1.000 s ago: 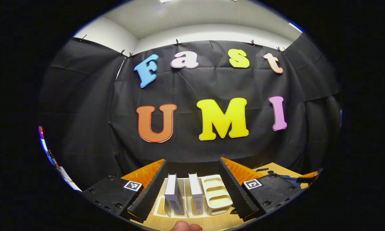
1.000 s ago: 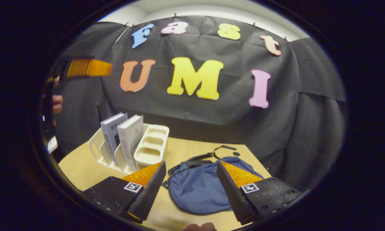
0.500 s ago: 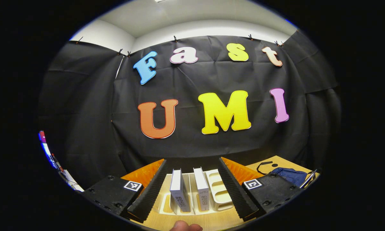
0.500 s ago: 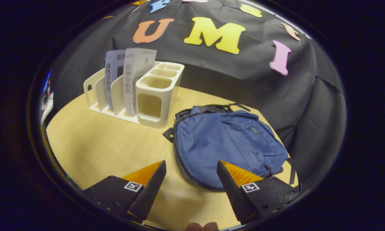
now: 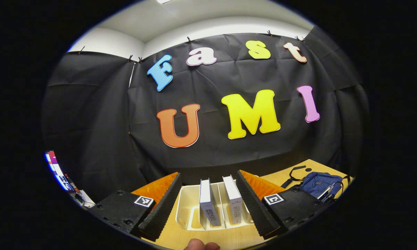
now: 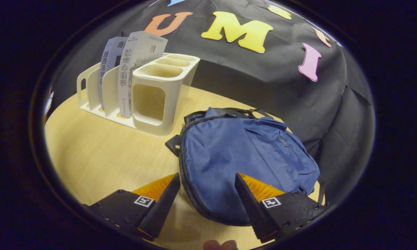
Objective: Open the schoolbag, grab two books from the bookshelf and put them into the schoolbag.
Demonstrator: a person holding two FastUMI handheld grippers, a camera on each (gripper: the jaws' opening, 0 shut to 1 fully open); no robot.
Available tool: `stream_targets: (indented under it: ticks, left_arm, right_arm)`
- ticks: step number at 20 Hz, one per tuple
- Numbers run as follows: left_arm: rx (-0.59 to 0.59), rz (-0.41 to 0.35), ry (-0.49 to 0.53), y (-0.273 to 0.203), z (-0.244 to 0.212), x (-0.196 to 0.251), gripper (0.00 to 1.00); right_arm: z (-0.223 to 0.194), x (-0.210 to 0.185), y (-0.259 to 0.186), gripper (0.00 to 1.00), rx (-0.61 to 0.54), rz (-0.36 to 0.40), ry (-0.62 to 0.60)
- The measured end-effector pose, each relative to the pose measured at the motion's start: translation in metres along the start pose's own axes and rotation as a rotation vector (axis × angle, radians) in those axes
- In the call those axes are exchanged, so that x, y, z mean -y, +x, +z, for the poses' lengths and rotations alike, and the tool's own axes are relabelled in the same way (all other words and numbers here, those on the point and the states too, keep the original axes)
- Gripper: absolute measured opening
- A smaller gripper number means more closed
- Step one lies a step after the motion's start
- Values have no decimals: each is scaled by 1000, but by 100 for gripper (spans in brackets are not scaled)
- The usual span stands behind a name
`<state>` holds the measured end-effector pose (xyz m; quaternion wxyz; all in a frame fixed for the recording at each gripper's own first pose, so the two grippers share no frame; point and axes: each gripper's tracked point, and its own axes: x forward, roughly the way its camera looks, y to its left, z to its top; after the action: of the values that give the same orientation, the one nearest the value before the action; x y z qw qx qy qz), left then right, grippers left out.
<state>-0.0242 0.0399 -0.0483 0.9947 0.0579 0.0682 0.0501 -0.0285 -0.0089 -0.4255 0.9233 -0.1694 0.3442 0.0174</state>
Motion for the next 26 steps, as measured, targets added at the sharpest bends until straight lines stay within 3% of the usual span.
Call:
stream_targets:
  ticks: [7, 10, 11, 15, 18, 22, 26]
  left_arm:
    - [-20, 12, -27, 2, -5, 1, 99]
    - [-22, 15, -40, 3, -5, 2, 99]
    - [-24, 17, -37, 3, -6, 1, 99]
    - [-25, 25, -36, 6, -4, 0, 99]
    - [-31, 34, -52, 14, -3, -1, 99]
    - [-29, 46, -74, 15, -3, -1, 99]
    - [-32, 51, -78, 16, -6, -2, 99]
  right_arm:
    - [12, 17, 20, 94, 16, -47, 2]
    - [13, 18, 27, 91, 0, -25, 14]
    - [13, 15, 27, 96, -4, -16, 10]
    - [18, 3, 28, 61, -25, 25, 3]
    - [21, 3, 24, 27, -60, 69, 51]
    - [39, 18, 15, 20, -32, 68, 108]
    - [34, 53, 17, 19, -42, -91, 46]
